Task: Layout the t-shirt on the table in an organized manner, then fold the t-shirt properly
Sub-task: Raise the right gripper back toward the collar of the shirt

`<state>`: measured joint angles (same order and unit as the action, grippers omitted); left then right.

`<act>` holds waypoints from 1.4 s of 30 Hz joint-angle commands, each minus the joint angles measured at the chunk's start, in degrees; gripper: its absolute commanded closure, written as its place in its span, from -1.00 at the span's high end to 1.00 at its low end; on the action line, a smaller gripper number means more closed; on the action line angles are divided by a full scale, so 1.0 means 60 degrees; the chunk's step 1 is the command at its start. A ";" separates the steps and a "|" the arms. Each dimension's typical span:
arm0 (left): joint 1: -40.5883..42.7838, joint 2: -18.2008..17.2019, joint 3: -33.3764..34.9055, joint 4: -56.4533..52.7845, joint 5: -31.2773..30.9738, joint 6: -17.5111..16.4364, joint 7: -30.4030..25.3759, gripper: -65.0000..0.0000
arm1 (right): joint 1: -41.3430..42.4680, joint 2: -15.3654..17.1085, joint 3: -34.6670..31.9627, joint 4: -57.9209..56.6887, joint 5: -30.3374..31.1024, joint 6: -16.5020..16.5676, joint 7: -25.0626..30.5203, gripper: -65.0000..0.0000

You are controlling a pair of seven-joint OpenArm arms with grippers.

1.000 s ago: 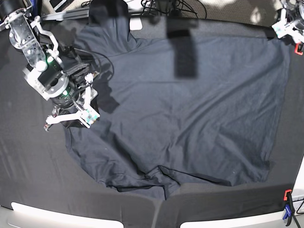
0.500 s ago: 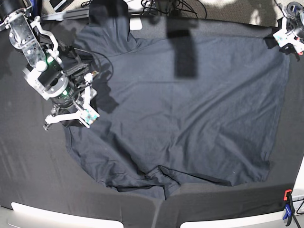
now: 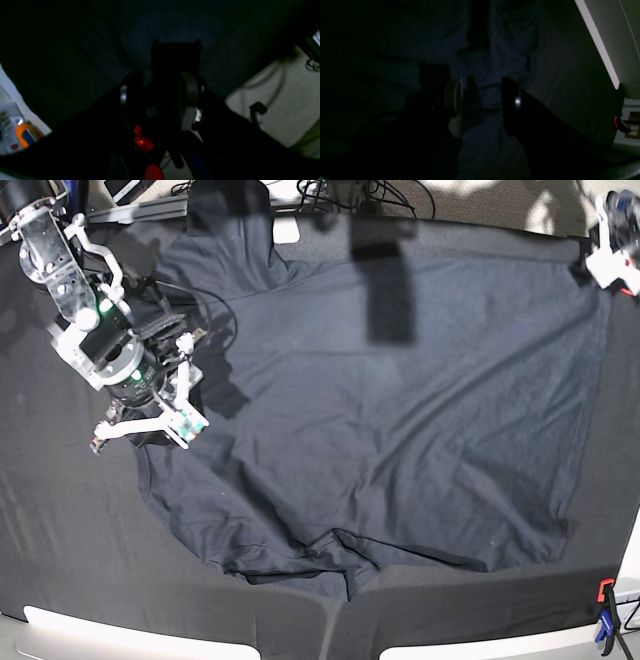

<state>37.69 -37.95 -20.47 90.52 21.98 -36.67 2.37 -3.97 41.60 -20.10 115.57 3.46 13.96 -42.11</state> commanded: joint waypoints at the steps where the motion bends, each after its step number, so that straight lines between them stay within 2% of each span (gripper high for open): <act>1: -0.0007 -0.0164 -0.0062 -0.0062 0.0087 0.0076 0.0084 -0.29 | 0.0124 0.0131 0.0106 0.0178 -0.0047 -0.0084 0.0109 -0.24; 8: -0.0357 -0.0168 -0.0062 -0.0350 0.0084 0.0106 -0.0189 -0.29 | 0.0124 0.0127 0.0106 0.0178 -0.0044 -0.0084 0.0113 -0.24; 12: -0.0586 -0.0160 -0.0062 -0.0350 0.0084 0.0506 -0.0149 -0.29 | 0.0124 0.0127 0.0106 0.0178 -0.0040 -0.0087 0.0106 -0.24; 25: -0.0747 -0.0157 -0.0062 -0.0353 0.0076 0.0503 -0.0127 -0.29 | 0.0120 0.0131 0.0106 0.0178 -0.0040 -0.0091 0.0004 -0.24; 27: -0.0747 -0.0157 -0.0062 -0.0353 0.0076 0.0492 -0.0160 -0.42 | 0.0120 0.0131 0.0106 0.0186 -0.0036 -0.0091 -0.0011 -0.25; 28: -0.0725 -0.0157 -0.0062 -0.0353 0.0076 0.0477 -0.0164 -0.54 | 0.0120 0.0131 0.0106 0.0189 -0.0036 -0.0087 -0.0011 -0.25; 30: -0.0714 -0.0157 -0.0062 -0.0353 0.0076 0.0430 -0.0153 -0.93 | 0.0087 0.0135 0.0106 0.0259 -0.0040 -0.0084 -0.0069 -0.25; 31: -0.0699 -0.0157 -0.0062 -0.0353 0.0076 0.0430 -0.0157 -1.00 | 0.0029 0.0138 0.0106 0.0350 -0.0044 -0.0084 -0.0095 -0.25; 35: -0.0703 -0.0157 -0.0062 -0.0353 0.0076 0.0433 -0.0157 -1.00 | -0.0492 0.0208 0.0106 0.1177 -0.0219 -0.0080 -0.0477 -0.25; 42: -0.0703 -0.0157 -0.0062 -0.0353 0.0076 0.0433 -0.0157 -1.00 | -0.2441 0.0211 0.0106 0.2860 -0.1996 -0.0095 -0.1100 -0.25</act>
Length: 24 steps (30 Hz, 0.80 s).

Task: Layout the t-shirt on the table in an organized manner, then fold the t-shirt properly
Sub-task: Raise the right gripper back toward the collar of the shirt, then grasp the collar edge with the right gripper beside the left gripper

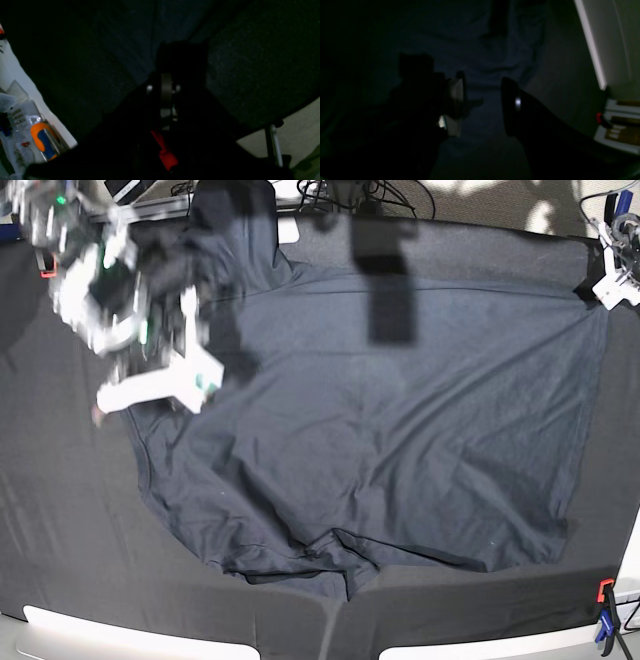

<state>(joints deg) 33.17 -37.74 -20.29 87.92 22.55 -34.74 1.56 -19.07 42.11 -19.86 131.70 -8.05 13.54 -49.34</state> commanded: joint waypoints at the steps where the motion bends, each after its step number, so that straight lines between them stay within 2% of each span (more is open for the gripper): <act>1: 0.0051 -0.0193 -0.0091 0.0080 -0.0018 0.0113 -0.0022 -1.00 | -0.0237 0.0127 0.0066 0.0350 -0.0251 -0.0025 0.0073 -0.25; 7: 0.0051 -0.0200 -0.0091 0.0080 -0.0018 0.0113 -0.0025 -1.00 | -0.1676 0.0127 0.0066 0.0550 -0.1351 -0.0025 -0.0051 -0.24; 14: 0.0022 -0.0208 -0.0091 0.0084 -0.0011 0.0113 -0.0168 -1.00 | -0.1967 0.0127 0.0066 0.0550 -0.1341 0.0284 -0.1479 -0.24; 18: 0.0026 -0.0226 -0.0091 0.0084 -0.0015 0.0117 -0.0350 -1.00 | -0.2361 0.0153 0.0066 0.0550 -0.1341 0.0641 -0.1650 -0.24; 20: 0.0026 -0.0226 -0.0091 0.0084 -0.0015 0.0113 -0.0346 -1.00 | -0.2572 0.0342 0.0066 0.0550 -0.1344 0.0820 -0.1647 -0.24; 24: 0.0026 -0.0226 -0.0091 0.0084 -0.0015 0.0117 -0.0350 -1.00 | -0.2841 0.0998 0.0066 0.0521 -0.1344 0.0820 -0.1763 -0.24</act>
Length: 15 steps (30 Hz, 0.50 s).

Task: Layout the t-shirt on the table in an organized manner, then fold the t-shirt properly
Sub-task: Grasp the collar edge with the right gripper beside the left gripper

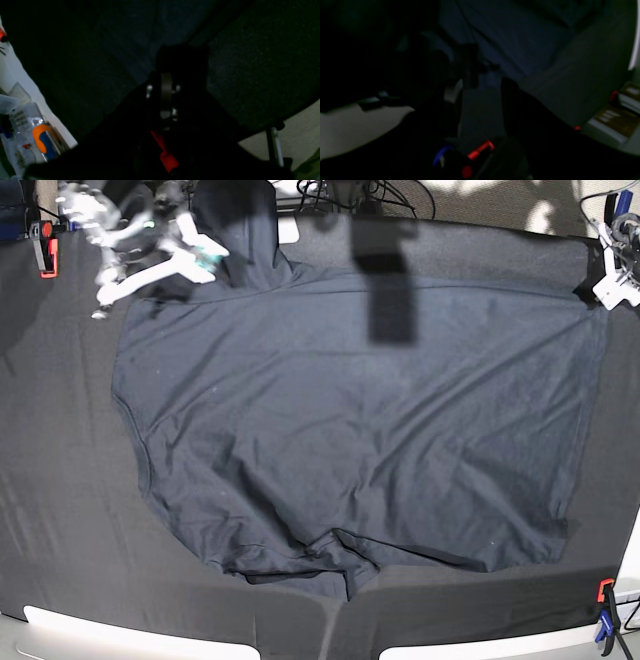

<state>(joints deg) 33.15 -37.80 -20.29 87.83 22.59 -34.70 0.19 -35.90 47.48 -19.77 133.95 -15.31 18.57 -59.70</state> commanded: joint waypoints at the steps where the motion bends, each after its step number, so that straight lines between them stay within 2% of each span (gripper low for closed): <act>1: 0.0029 -0.0215 -0.0091 0.0098 -0.0022 0.0109 -0.0120 -1.00 | -0.0138 0.0280 0.0051 0.0146 -0.0131 -0.0018 -0.0036 -0.24; 5: 0.0029 -0.0215 -0.0091 0.0098 -0.0022 0.0109 -0.0117 -1.00 | -0.0539 0.0867 0.0047 0.0135 -0.0175 -0.0022 0.0062 -0.24; 8: 0.0029 -0.0211 -0.0091 0.0098 -0.0022 0.0109 -0.0117 -1.00 | -0.0554 0.1115 0.0047 0.0029 -0.0178 -0.0022 0.0098 -0.24; 15: 0.0029 -0.0211 -0.0091 0.0098 -0.0022 0.0109 -0.0113 -1.00 | -0.0554 0.1260 0.0036 -0.1537 -0.0608 -0.0022 0.0892 -0.24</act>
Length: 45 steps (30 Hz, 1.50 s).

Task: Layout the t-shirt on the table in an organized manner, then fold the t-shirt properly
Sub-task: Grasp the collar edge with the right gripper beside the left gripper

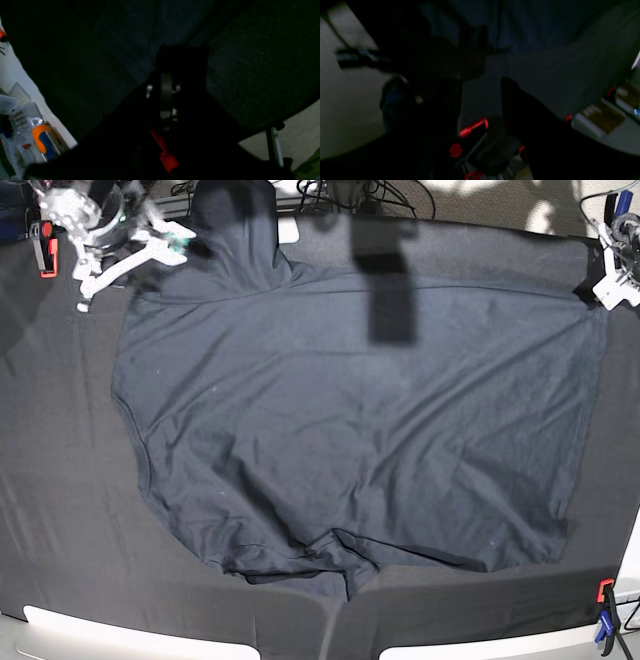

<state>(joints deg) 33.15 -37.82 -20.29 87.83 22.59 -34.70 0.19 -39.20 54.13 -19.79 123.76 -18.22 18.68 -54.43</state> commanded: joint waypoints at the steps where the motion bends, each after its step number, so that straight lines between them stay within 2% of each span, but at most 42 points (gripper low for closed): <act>1: 0.0029 -0.0208 -0.0091 0.0098 -0.0022 0.0109 -0.0113 -1.00 | -0.0007 0.0153 0.0022 -0.0087 -0.0120 -0.0040 0.0229 -0.24; 5: 0.0029 -0.0208 -0.0091 0.0098 -0.0025 0.0113 -0.0117 -1.00 | -0.0004 0.0153 -0.0237 -0.0510 -0.0404 -0.0102 0.0940 -0.24; 11: 0.0029 -0.0208 -0.0091 0.0098 -0.0022 0.0113 -0.0117 -1.00 | 0.0011 0.0157 -0.1333 -0.0514 -0.2470 -0.0124 0.1727 -0.25; 15: 0.0029 -0.0208 -0.0091 0.0098 -0.0022 0.0113 -0.0117 -1.00 | 0.0047 0.0160 -0.1960 -0.0594 -0.3534 -0.0284 0.1829 -0.25; 20: 0.0025 -0.0208 -0.0091 0.0098 -0.0022 0.0109 -0.0117 -1.00 | 0.0047 0.0157 -0.2073 -0.1100 -0.4393 -0.0288 0.1916 -0.25; 33: 0.0004 -0.0208 -0.0091 0.0098 -0.0022 0.0113 -0.0113 -1.00 | 0.0047 0.0073 -0.2091 -0.1366 -0.5002 -0.0291 0.3166 -0.25; 39: -0.0004 -0.0211 -0.0091 0.0098 -0.0022 0.0113 -0.0120 -1.00 | 0.0226 -0.0419 -0.2091 -0.1657 -0.5213 -0.0248 0.3745 -0.25; 45: -0.0025 -0.0211 -0.0091 0.0098 -0.0018 0.0113 -0.0117 -1.00 | 0.0532 -0.0663 -0.2193 -0.2036 -0.5217 -0.0178 0.3818 -0.25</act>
<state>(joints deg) 32.99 -37.82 -20.29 87.83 22.61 -34.72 0.21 -36.01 49.52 -33.04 111.39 -49.54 17.54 -31.97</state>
